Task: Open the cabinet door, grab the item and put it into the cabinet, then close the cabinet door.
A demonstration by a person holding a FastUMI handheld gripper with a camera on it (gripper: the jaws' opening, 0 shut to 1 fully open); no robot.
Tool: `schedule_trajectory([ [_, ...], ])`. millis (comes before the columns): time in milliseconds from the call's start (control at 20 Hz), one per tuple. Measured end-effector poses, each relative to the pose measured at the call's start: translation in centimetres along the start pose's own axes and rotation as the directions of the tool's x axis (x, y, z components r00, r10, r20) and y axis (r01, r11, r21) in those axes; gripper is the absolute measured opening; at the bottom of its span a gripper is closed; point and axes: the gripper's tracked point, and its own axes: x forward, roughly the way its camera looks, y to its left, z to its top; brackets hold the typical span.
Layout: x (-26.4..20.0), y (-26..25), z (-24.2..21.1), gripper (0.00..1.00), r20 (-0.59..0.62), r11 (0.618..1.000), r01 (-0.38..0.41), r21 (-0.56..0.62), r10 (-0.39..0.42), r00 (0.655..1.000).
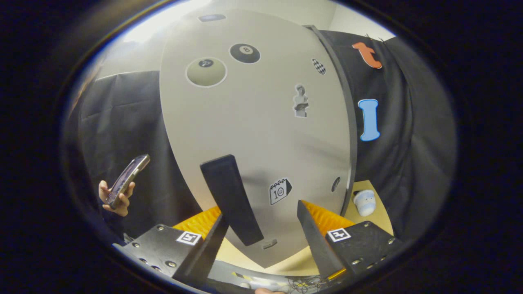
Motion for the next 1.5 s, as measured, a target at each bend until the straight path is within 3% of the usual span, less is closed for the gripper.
schedule_trajectory([
  [1050,4.3,2.3,0.2,1.0,-0.021,0.991,-0.129,-0.04,0.128,0.992],
  [1500,4.4,2.5,-0.1,1.0,-0.015,0.99,-0.114,-0.08,0.113,0.993],
])
